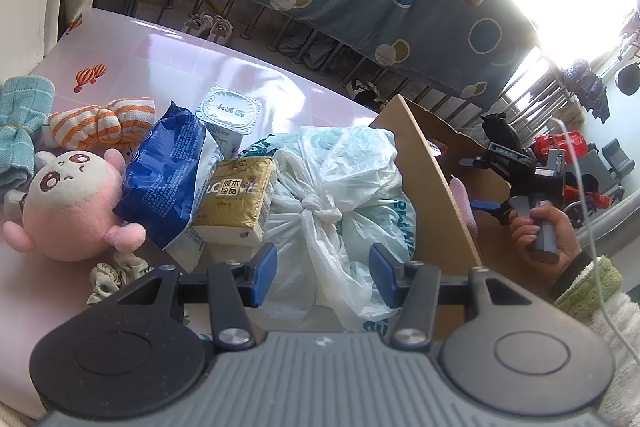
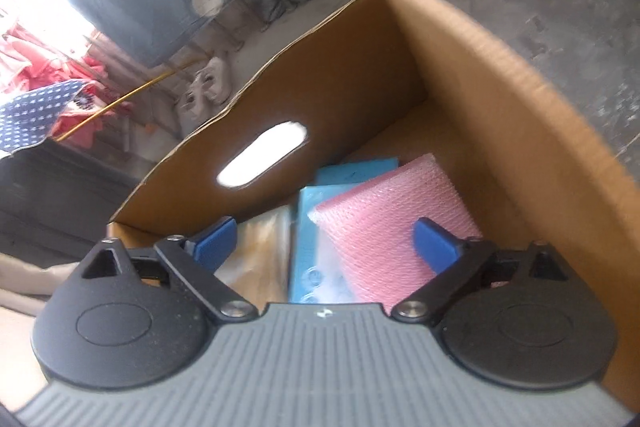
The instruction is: Organize soft objects
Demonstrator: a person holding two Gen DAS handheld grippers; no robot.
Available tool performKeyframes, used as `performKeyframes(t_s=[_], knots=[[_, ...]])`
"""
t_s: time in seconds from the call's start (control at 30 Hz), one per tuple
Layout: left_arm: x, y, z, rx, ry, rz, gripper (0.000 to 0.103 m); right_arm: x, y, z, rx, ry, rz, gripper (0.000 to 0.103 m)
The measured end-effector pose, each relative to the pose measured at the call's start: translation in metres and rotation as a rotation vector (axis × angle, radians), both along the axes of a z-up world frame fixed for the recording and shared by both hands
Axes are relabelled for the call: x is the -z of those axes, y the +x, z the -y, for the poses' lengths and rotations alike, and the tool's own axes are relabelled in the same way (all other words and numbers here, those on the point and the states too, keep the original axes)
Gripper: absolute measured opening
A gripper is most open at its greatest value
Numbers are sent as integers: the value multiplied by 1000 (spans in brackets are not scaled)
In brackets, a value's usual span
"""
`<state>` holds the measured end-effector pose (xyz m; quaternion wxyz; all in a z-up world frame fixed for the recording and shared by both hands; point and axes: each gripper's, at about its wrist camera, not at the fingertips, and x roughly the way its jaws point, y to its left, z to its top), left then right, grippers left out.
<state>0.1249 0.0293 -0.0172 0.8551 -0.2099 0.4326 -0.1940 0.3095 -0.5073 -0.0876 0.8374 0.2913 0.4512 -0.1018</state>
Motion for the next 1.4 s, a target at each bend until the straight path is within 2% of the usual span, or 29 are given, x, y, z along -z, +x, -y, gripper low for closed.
performKeyframes(t_s=[0.1, 0.27, 0.43, 0.57, 0.63, 0.7, 0.73, 0.77, 0.83, 0.97, 1.13, 1.3, 1.33, 1.4], knots=[[0, 0, 0, -2, 2, 1, 52, 4, 6, -5, -4, -50, -41, 91], [-1, 0, -1, -7, 3, 3, 52, 6, 15, -37, -78, -243, -131, 92], [-4, -1, -2, -1, -4, 12, 52, 0, 2, -47, -96, -232, -154, 90], [-3, -1, -2, 2, -13, 9, 53, 11, -8, -37, -73, -243, -224, 90], [-3, -2, -2, 3, -14, 8, 53, 13, -11, -36, -67, -251, -215, 90], [-3, -3, -2, 3, -13, 9, 53, 14, -10, -36, -89, -214, -182, 82], [-3, -3, -2, 1, -12, 9, 53, 14, -9, -37, -101, -209, -177, 71], [-4, -3, -2, -1, -12, 10, 53, 14, -7, -39, -112, -208, -177, 65], [-4, -3, -4, -6, -16, 9, 53, 13, -5, -44, -140, -228, -175, 64], [-5, -4, -5, -8, -23, 9, 53, 11, -5, -53, -186, -316, -175, 62], [-6, -5, -6, -7, -27, 10, 53, 9, -14, -54, -178, -421, -221, 59], [-8, -8, -8, -9, -36, 15, 53, 8, -27, -69, -289, -597, -289, 55], [-8, -8, -8, -9, -38, 16, 53, 6, -34, -72, -302, -623, -291, 55], [-8, -9, -9, -8, -40, 18, 53, -3, -40, -72, -305, -645, -278, 65]])
